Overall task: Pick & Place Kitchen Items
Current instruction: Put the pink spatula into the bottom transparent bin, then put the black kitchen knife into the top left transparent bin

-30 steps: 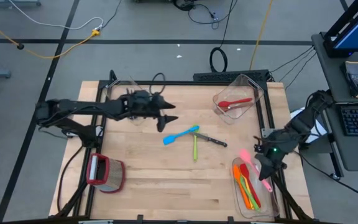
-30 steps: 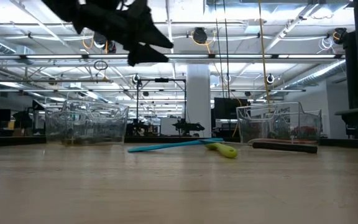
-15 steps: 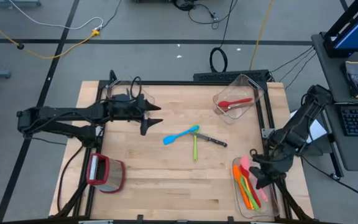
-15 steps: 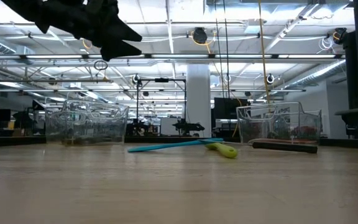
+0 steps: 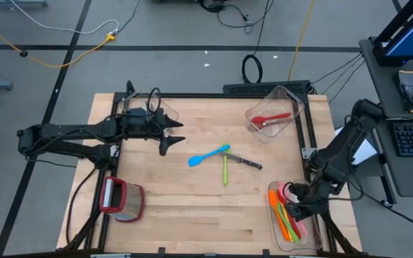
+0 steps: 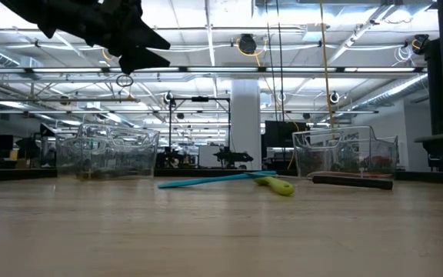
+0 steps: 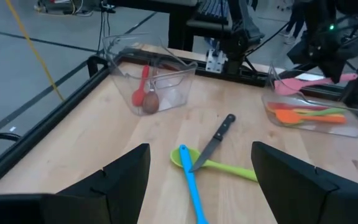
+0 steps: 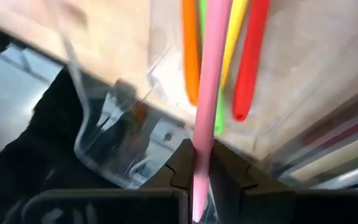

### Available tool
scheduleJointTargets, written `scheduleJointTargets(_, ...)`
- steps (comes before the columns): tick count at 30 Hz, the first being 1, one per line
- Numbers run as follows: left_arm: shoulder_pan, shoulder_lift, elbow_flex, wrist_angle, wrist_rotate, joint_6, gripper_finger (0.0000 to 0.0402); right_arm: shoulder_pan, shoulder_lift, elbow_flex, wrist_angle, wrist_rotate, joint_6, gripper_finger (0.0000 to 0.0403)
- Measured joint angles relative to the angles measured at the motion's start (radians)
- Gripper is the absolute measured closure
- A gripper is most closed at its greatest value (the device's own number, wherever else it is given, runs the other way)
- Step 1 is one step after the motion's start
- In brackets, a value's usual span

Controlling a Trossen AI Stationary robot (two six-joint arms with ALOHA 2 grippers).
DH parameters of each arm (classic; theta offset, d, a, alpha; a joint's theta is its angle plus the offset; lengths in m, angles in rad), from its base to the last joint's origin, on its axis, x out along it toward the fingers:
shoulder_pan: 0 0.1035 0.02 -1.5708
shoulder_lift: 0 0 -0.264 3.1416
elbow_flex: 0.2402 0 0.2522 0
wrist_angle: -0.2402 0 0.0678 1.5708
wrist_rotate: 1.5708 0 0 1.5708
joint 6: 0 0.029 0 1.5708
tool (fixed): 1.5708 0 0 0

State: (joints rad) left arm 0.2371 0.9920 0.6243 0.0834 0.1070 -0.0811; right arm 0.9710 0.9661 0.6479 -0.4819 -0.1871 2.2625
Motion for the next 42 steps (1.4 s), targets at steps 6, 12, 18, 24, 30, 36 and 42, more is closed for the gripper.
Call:
scheduleJointTargets(6,0.000,0.000,0.000,-0.001,0.000,-0.022,0.0117,0.000,0.060,0.000,-0.013,0.000,-0.005,0.0373)
scheduleJointTargets(12,0.000,0.000,0.000,-0.001,0.000,-0.027,0.0117,0.000,0.104,0.000,-0.006,0.000,-0.010,0.0349)
scheduleJointTargets(18,0.000,0.000,0.000,-0.002,0.000,-0.033,0.0117,0.000,0.127,0.000,0.053,0.001,-0.026,0.0341)
scheduleJointTargets(24,0.000,0.000,0.000,-0.002,0.000,-0.032,0.0117,0.000,0.127,0.000,0.093,0.000,-0.025,0.0323)
scheduleJointTargets(30,-0.001,0.000,0.000,-0.004,0.000,-0.032,0.0117,0.000,0.115,0.000,0.218,-0.135,-0.018,0.0318)
scheduleJointTargets(36,-0.003,0.001,0.000,-0.005,0.000,-0.031,0.0117,-0.001,0.052,0.000,0.482,-0.176,0.004,0.0365)
scheduleJointTargets(42,-0.003,0.001,0.000,-0.005,0.000,-0.027,0.0117,-0.001,-0.021,0.000,0.661,-0.176,0.005,0.0396)
